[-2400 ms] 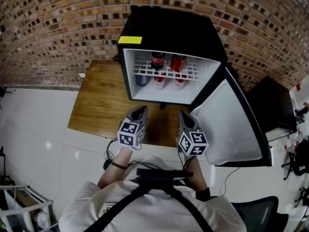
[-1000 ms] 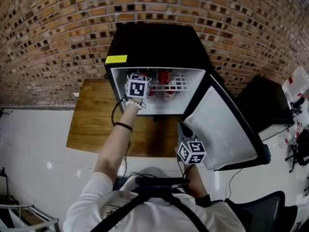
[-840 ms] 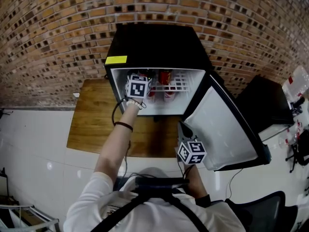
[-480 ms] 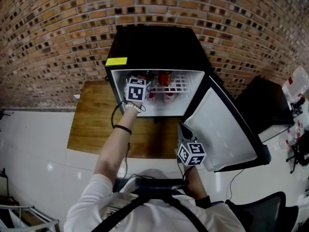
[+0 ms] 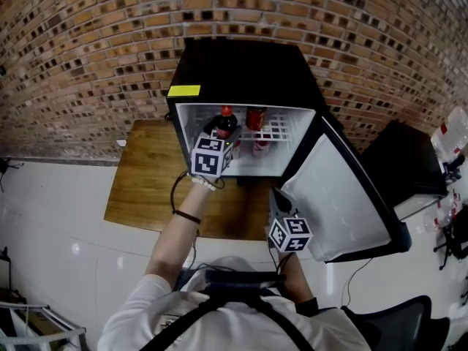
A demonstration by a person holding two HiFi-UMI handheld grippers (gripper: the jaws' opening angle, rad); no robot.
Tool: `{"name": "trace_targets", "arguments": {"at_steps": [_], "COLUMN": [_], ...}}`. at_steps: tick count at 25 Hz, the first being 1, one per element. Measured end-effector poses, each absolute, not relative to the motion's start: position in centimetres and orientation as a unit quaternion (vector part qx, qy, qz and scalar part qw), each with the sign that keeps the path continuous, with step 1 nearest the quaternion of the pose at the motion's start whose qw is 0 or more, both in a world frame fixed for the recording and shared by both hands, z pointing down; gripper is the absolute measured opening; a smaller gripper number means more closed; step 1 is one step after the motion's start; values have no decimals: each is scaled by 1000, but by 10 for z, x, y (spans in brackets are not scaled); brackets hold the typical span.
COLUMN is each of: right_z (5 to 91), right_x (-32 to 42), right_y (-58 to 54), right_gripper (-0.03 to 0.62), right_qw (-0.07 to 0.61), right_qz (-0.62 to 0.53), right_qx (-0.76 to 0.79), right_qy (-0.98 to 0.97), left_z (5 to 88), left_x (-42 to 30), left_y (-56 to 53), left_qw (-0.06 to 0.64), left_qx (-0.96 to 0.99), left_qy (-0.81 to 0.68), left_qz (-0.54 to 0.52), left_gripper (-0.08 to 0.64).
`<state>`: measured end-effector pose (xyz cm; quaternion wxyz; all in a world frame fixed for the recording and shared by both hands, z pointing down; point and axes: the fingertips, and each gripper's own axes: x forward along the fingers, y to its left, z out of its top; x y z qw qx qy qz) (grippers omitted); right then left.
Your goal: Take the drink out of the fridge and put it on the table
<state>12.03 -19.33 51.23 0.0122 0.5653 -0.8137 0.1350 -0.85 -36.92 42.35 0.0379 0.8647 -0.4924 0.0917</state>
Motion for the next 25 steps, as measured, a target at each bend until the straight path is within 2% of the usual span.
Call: {"name": "trace_targets", "arguments": {"at_steps": [6, 17, 25], "right_z": [513, 514, 516], "right_x": [117, 118, 118], "right_y": [-193, -197, -198], "right_gripper": [11, 11, 11], "right_qw": [14, 18, 22], "right_qz": [136, 136, 138], "right_qx": [561, 560, 560], "right_qy": [-817, -817, -817], "left_z": [439, 513, 565], "left_x": [-7, -10, -15], "left_y": [-339, -304, -290], "left_qw": [26, 72, 63], "left_qx": [869, 870, 868], "left_qy": [-487, -475, -478], "left_qz": [86, 114, 121], "left_gripper": [299, 299, 299]}}
